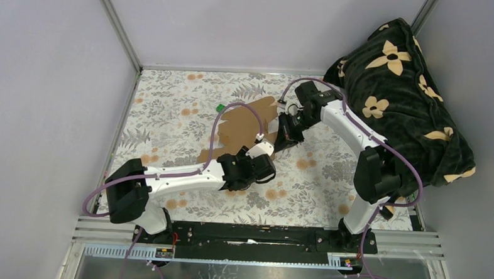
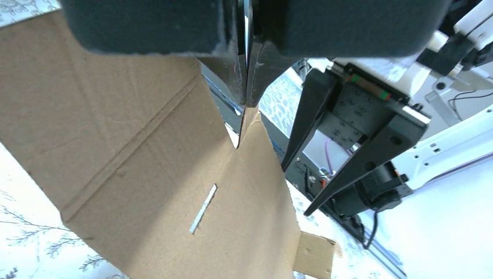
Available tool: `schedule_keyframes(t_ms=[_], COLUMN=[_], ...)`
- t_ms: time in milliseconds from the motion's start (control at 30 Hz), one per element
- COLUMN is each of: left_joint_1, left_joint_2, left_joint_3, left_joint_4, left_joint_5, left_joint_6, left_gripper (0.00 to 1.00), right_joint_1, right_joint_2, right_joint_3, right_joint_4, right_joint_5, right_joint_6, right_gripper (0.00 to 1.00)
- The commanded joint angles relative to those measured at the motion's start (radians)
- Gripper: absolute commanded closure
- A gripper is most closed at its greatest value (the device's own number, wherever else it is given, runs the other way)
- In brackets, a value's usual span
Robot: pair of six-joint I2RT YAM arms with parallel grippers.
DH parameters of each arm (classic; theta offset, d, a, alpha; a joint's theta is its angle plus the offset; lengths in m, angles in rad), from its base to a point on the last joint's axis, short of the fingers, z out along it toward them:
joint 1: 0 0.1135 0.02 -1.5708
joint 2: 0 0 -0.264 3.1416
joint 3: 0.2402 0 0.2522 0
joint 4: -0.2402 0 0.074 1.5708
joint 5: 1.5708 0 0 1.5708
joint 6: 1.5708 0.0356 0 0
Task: Fold the paper box
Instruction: Fold the paper box at the center of the board.
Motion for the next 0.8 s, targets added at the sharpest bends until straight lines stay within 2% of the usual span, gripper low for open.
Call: schedule_keyframes(t_ms=[0,233,433,700,767], left_joint_1=[-0.008,-0.019,-0.023,-0.023,-0.023], left_joint_2=[-0.021,-0.035,-0.049,-0.082,-0.095], left_joint_3=[-0.028,-0.028,-0.032,-0.045,-0.039], left_joint_4=[0.031,0.031,0.043,0.064,0.063], left_joint_5=[-0.104,-0.191,-0.222,-0.221,-0.207], left_joint_6=[0.002,-0.006,0.017,0.023,0.027], left_gripper=[0.52,0.55,0.85,0.94,0.94], right_joint_1=[-0.013,-0.013,-0.013,-0.013,-0.013], right_joint_2=[-0.058,-0.069,-0.086,-0.097,-0.094], right_joint_3=[-0.01,-0.037,-0.053,-0.063,-0.061], right_joint_4=[0.013,0.042,0.062,0.072,0.064], right_joint_5=[-0.117,-0.165,-0.21,-0.218,-0.188], right_joint_6=[0.012,0.027,0.037,0.044,0.043], right_gripper=[1.0,1.0,1.0,1.0,0.93])
